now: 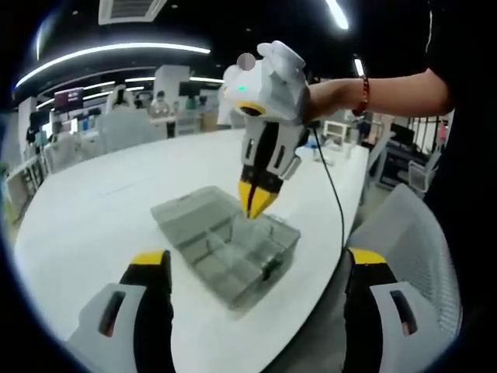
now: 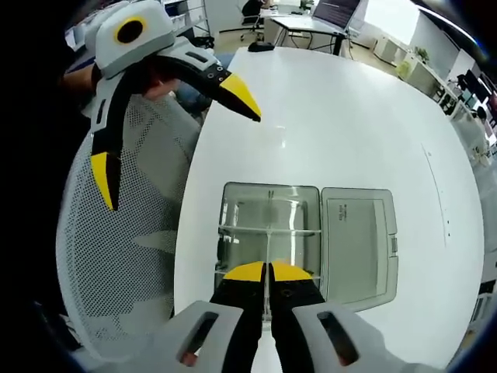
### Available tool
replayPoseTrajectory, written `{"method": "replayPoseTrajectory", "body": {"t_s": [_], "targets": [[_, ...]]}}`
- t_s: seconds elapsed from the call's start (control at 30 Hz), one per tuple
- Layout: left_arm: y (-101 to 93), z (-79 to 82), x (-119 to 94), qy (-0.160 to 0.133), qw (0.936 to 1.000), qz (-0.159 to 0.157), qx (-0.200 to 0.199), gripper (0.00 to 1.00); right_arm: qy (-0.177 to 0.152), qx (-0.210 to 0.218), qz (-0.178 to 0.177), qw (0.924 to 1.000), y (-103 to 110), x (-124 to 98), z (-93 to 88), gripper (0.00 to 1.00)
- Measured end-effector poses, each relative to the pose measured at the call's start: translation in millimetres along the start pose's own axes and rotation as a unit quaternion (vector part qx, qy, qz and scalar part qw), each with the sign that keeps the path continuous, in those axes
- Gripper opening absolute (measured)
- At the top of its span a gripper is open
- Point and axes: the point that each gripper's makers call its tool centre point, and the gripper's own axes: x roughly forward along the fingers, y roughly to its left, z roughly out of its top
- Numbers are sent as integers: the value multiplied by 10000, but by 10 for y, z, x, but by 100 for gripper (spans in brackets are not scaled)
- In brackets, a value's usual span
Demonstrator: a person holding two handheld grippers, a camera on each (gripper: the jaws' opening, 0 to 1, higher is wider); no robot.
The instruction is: Insert the divider into the dual guide fixture by aligning both edges with the guide slots and pushing it downward to the bottom, including one-sided entry, uneven engagement, binding, and posture correction.
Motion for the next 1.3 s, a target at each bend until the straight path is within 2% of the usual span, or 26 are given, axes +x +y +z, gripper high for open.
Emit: {"method": "replayPoseTrajectory", "body": {"t_s": [0.47,0.93,1.3], "targets": [[13,-21,-11,22,10000,27,-45,90,76,37,7,10000,-6,63,28,0],[4,-3,5,35,10000,-5,-39,90,7,75,-11,10000,-17,118,92,0],[-6,-22,15,81,10000,-22,-43,90,57,127,-32,9999,-20,195,34,0]]}}
